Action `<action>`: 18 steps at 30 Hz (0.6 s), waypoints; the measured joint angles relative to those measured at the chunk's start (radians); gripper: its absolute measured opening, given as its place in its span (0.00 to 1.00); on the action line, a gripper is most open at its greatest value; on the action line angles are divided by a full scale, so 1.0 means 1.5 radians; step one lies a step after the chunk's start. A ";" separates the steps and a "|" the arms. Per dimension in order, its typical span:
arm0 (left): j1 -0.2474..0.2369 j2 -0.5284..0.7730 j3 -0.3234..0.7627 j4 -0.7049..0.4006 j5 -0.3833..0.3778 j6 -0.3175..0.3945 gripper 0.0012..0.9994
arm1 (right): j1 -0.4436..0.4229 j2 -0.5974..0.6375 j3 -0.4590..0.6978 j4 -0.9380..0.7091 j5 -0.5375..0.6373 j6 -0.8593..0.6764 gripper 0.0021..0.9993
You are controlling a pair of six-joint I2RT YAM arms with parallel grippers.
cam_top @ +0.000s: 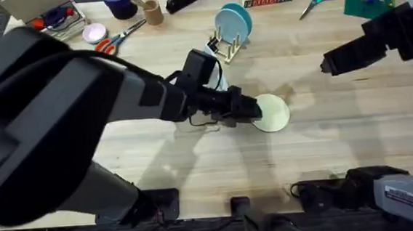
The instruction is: Pick up the plates from the table one by one and place each into a slot on the dish rack.
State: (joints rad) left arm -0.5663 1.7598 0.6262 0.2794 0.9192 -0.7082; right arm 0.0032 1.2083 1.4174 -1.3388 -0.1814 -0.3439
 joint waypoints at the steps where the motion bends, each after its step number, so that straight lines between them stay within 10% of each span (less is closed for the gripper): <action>1: 0.000 0.006 0.000 0.002 0.002 -0.001 0.04 | 0.000 0.000 0.000 0.000 0.000 0.000 1.00; 18: 0.000 0.018 0.001 0.007 0.001 -0.028 0.04 | 0.000 0.000 0.000 0.000 0.000 0.001 1.00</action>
State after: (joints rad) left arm -0.5663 1.7866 0.6277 0.2893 0.9209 -0.7508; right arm 0.0032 1.2081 1.4170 -1.3389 -0.1812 -0.3429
